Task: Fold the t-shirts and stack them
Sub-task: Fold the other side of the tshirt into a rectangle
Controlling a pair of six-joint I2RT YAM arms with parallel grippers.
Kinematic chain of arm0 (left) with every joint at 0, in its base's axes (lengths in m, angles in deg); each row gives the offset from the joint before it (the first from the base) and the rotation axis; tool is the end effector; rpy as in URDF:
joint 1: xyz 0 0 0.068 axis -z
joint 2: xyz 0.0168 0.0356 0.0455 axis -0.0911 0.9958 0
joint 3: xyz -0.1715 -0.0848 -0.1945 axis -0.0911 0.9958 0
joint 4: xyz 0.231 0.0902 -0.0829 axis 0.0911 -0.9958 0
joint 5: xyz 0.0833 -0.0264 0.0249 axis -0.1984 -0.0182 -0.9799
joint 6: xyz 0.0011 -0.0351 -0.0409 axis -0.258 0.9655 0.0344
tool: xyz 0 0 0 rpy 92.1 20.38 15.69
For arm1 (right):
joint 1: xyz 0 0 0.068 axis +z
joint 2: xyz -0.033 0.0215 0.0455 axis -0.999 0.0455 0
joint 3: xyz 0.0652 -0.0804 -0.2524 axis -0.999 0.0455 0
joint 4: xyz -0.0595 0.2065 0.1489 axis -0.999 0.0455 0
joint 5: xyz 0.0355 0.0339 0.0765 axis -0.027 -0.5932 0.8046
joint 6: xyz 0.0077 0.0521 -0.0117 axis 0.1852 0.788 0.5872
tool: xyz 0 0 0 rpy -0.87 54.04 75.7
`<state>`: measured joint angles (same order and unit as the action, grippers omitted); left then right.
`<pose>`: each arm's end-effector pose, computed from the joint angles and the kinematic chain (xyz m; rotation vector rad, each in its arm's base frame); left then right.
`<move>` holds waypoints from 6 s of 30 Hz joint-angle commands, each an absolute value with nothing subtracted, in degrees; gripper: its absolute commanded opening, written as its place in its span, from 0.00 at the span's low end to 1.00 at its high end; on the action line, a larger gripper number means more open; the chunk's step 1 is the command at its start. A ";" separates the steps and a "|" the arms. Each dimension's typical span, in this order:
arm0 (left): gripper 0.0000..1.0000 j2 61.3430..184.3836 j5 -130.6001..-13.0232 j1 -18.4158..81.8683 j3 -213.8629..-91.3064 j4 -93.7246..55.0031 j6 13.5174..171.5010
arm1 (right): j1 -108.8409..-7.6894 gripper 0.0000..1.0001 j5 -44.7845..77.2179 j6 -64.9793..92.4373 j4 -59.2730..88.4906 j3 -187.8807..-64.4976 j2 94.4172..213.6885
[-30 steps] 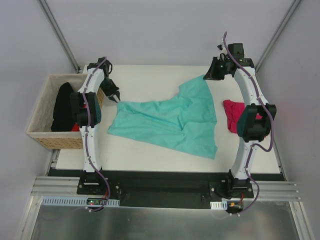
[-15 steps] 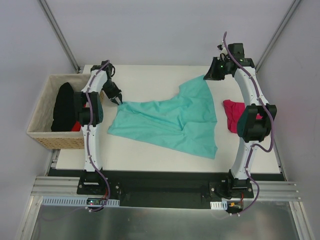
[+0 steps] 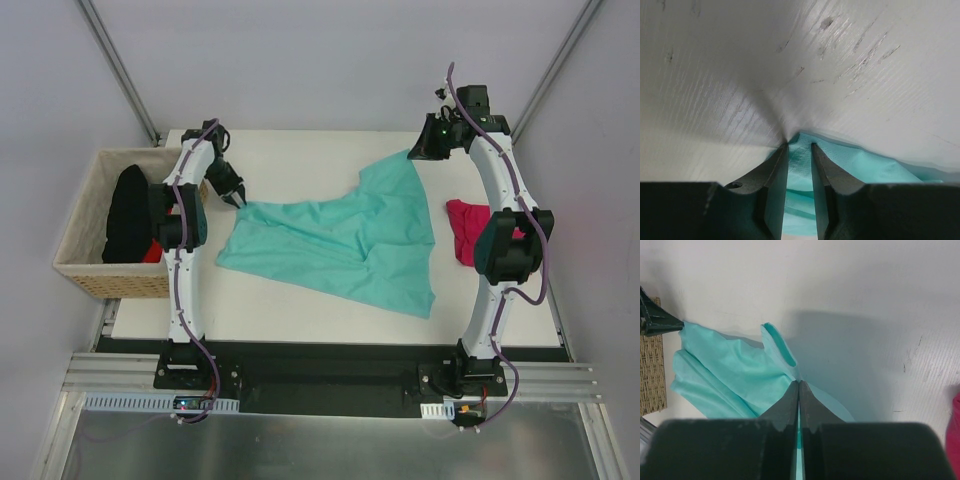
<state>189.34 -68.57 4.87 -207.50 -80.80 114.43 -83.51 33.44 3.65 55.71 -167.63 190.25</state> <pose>0.5097 -0.0040 0.1672 -0.8076 2.7934 -0.3961 0.4632 0.0465 0.3362 -0.3626 2.2410 0.5035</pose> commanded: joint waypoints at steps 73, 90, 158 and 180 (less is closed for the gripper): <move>0.00 164.62 -71.63 5.05 -193.97 -88.96 106.86 | -75.09 0.01 30.20 5.94 49.88 -136.61 161.92; 0.00 161.10 -74.80 5.05 -187.03 -91.43 103.17 | -68.50 0.01 22.64 10.26 48.55 -123.68 150.41; 0.00 155.47 -77.70 6.72 -185.88 -94.06 100.62 | -59.79 0.01 28.79 29.59 81.16 -121.57 163.76; 0.00 156.18 -78.75 6.46 -189.49 -95.12 100.79 | -59.88 0.46 27.57 23.26 81.33 -122.70 176.94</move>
<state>157.78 -77.50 6.66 -187.18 -92.29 101.14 -60.02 29.79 24.72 77.96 -118.65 176.41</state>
